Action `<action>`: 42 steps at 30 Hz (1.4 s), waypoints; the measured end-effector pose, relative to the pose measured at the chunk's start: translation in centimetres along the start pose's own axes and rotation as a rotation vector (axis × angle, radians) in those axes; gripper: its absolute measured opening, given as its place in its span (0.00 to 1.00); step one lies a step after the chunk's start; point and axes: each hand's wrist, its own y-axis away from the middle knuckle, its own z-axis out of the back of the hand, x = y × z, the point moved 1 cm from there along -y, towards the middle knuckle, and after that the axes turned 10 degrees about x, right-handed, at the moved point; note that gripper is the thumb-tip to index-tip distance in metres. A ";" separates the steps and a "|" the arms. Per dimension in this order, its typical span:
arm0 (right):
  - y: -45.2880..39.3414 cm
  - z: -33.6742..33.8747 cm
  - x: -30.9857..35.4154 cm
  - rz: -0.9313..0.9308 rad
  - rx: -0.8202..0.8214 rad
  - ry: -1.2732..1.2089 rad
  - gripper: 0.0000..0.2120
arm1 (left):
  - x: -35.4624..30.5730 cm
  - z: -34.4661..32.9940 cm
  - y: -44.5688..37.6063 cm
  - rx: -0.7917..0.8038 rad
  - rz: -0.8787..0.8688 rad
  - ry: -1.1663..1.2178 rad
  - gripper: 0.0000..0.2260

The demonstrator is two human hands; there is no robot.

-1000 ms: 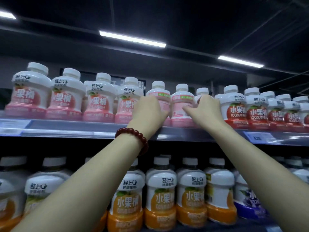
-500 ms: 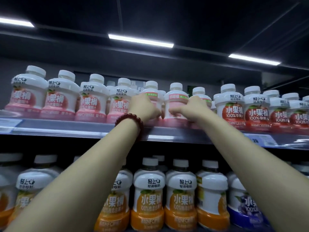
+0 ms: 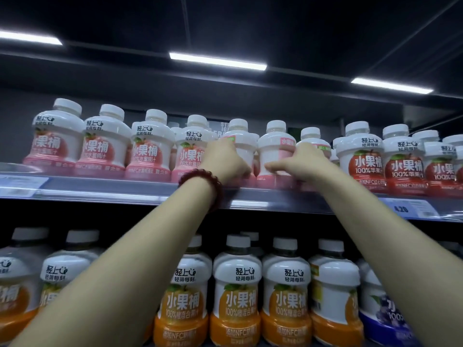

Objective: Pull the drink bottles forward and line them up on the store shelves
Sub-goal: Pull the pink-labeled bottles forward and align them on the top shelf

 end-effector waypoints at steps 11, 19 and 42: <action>-0.1 -0.6 0.6 0.077 -0.098 0.137 0.21 | 1.4 -2.9 -0.7 0.032 0.029 -0.093 0.24; 0.2 -0.7 0.3 0.076 -0.185 0.160 0.28 | -0.4 0.8 0.7 -0.116 -0.039 -0.047 0.19; -0.6 -0.3 -0.3 0.040 -0.002 0.019 0.23 | 0.0 0.7 0.8 0.097 0.055 0.031 0.19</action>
